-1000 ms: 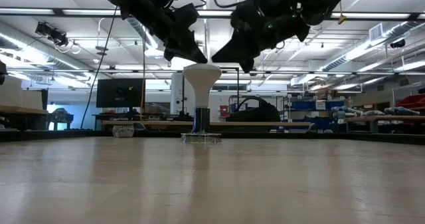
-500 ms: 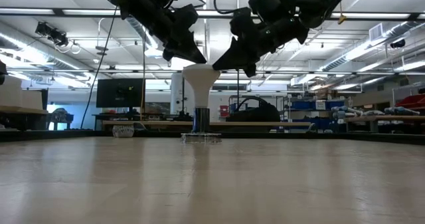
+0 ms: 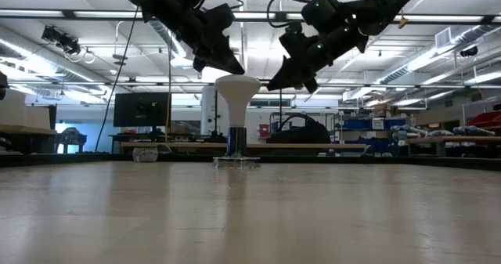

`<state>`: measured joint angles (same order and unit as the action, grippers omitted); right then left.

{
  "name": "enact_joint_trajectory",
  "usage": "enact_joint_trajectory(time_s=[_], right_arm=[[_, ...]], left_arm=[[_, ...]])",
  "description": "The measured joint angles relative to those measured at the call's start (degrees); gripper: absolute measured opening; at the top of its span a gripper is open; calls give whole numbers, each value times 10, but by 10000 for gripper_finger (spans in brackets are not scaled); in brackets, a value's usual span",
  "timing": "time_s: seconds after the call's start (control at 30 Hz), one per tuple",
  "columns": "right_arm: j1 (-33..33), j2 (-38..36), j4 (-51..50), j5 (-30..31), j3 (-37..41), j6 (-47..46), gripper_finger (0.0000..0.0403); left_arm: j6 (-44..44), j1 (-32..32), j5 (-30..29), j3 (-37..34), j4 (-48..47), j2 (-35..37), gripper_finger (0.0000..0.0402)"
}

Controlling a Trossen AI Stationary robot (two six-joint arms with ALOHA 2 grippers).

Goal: Screw lightbulb
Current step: Remove the lightbulb from the lamp

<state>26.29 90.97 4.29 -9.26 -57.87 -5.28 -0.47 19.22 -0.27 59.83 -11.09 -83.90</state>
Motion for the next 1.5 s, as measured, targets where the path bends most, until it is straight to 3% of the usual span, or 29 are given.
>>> enact_joint_trajectory(time_s=[0.17, 0.23, 0.43, 0.73, 1.5], right_arm=[[41, -21, -48, 12, 0, 7, 9], [45, -32, -52, -11, 0, 20, 9], [-25, -33, -25, -83, 0, 39, 9], [-108, -29, 9, -39, 0, 36, 9], [-92, 15, 20, -19, 0, 23, 9]], left_arm=[[0, 1, -1, 0, 0, 0, 0], [0, 0, -3, 0, 0, 0, 0], [0, 1, -3, -1, 7, 0, 0], [0, 1, -5, -1, 15, 0, 0], [-3, 1, -7, -1, 14, 1, 0]])
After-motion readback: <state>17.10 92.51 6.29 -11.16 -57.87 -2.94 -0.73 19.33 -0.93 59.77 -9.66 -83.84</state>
